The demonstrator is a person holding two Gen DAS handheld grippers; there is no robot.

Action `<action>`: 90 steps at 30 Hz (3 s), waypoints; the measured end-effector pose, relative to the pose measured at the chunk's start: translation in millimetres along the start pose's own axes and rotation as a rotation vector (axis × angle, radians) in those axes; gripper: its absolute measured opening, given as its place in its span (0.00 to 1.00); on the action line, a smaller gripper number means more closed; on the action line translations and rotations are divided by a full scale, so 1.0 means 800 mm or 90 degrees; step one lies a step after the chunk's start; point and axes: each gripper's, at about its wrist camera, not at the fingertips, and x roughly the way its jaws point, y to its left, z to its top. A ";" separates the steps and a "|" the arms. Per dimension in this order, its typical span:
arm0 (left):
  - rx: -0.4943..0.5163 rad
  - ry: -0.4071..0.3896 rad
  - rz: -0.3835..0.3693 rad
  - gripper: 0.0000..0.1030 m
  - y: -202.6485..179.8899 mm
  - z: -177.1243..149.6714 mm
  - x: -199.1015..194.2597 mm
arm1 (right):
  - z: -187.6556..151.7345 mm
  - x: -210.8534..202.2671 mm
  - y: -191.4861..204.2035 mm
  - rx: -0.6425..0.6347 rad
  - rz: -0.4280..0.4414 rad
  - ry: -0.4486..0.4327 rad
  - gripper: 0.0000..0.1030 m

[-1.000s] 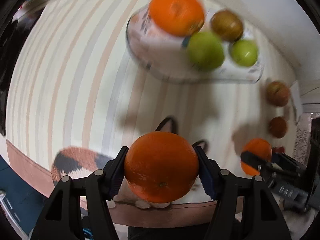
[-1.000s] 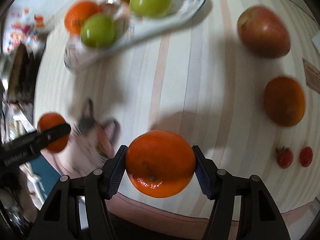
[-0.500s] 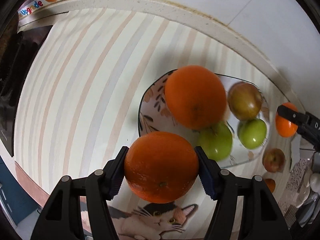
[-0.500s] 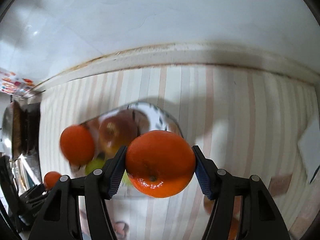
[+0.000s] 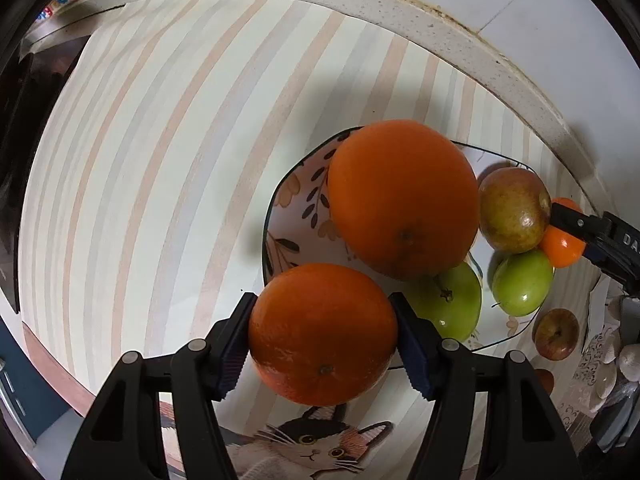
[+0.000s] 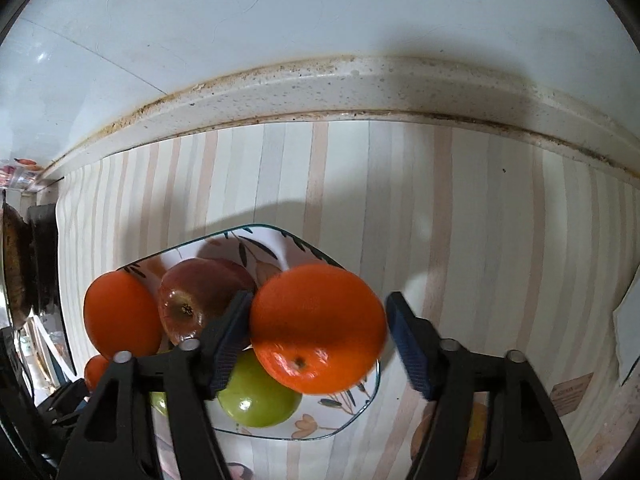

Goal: Organize fruits

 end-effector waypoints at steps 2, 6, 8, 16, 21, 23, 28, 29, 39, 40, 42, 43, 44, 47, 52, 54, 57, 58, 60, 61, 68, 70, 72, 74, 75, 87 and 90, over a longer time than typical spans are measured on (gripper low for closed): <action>0.000 0.002 0.007 0.72 0.000 0.002 -0.007 | 0.001 -0.004 0.002 -0.007 0.000 0.004 0.90; 0.000 -0.021 0.015 0.83 -0.004 0.004 -0.025 | -0.001 -0.017 0.004 -0.025 -0.012 0.001 0.91; 0.002 -0.031 0.016 0.83 -0.004 0.004 -0.036 | -0.006 -0.025 0.006 -0.031 -0.016 -0.004 0.91; 0.004 -0.086 0.027 0.83 -0.006 -0.030 -0.079 | -0.061 -0.075 0.023 -0.084 -0.037 -0.060 0.91; 0.018 -0.120 0.044 0.83 -0.009 -0.066 -0.093 | -0.110 -0.097 0.042 -0.109 -0.027 -0.088 0.91; 0.024 -0.133 0.048 0.83 -0.012 -0.080 -0.096 | -0.129 -0.107 0.049 -0.114 -0.025 -0.103 0.91; 0.037 -0.170 0.050 0.83 -0.018 -0.112 -0.121 | -0.162 -0.128 0.056 -0.123 -0.027 -0.134 0.91; 0.042 -0.180 0.054 0.83 -0.021 -0.116 -0.126 | -0.168 -0.134 0.056 -0.127 -0.030 -0.142 0.91; 0.074 -0.258 0.044 0.83 -0.044 -0.164 -0.193 | -0.223 -0.213 0.060 -0.151 -0.030 -0.225 0.91; 0.077 -0.262 0.043 0.83 -0.046 -0.169 -0.199 | -0.229 -0.220 0.060 -0.152 -0.028 -0.231 0.91; 0.085 -0.268 0.045 0.83 -0.049 -0.178 -0.211 | -0.241 -0.236 0.061 -0.156 -0.024 -0.245 0.90; 0.087 -0.274 0.041 0.83 -0.051 -0.184 -0.218 | -0.247 -0.244 0.061 -0.158 -0.023 -0.253 0.91; 0.089 -0.278 0.038 0.83 -0.052 -0.188 -0.223 | -0.254 -0.251 0.062 -0.159 -0.021 -0.259 0.91; 0.093 -0.294 0.032 0.83 -0.055 -0.204 -0.242 | -0.272 -0.273 0.063 -0.165 -0.018 -0.283 0.91; 0.102 -0.310 0.020 0.83 -0.057 -0.228 -0.263 | -0.298 -0.302 0.063 -0.168 -0.004 -0.305 0.91; 0.103 -0.317 0.019 0.83 -0.058 -0.235 -0.269 | -0.307 -0.310 0.064 -0.169 0.001 -0.310 0.91; 0.105 -0.328 0.020 0.83 -0.058 -0.243 -0.275 | -0.321 -0.319 0.066 -0.173 0.004 -0.318 0.90; 0.105 -0.328 0.019 0.83 -0.058 -0.244 -0.276 | -0.324 -0.320 0.065 -0.172 0.008 -0.319 0.90; 0.104 -0.325 0.017 0.83 -0.057 -0.247 -0.275 | -0.329 -0.320 0.064 -0.169 0.015 -0.317 0.90; 0.104 -0.323 0.017 0.83 -0.057 -0.248 -0.274 | -0.330 -0.320 0.063 -0.167 0.019 -0.315 0.90; 0.108 -0.305 0.025 0.84 -0.066 -0.242 -0.258 | -0.321 -0.311 0.026 -0.104 0.062 -0.301 0.91; 0.116 -0.301 0.030 0.93 -0.075 -0.237 -0.250 | -0.317 -0.304 0.000 -0.071 0.059 -0.291 0.91; 0.141 -0.295 0.027 0.93 -0.090 -0.232 -0.236 | -0.313 -0.295 -0.035 -0.027 0.049 -0.280 0.91; 0.160 -0.281 0.026 0.93 -0.107 -0.229 -0.219 | -0.309 -0.283 -0.073 0.017 0.031 -0.268 0.91; 0.176 -0.268 0.024 0.93 -0.121 -0.227 -0.207 | -0.307 -0.276 -0.093 0.038 0.025 -0.262 0.91; 0.329 -0.087 0.029 0.93 -0.296 -0.178 -0.056 | -0.305 -0.153 -0.254 0.210 0.076 -0.162 0.63; 0.352 -0.043 0.040 0.93 -0.330 -0.152 -0.026 | -0.299 -0.128 -0.252 0.216 0.107 -0.154 0.63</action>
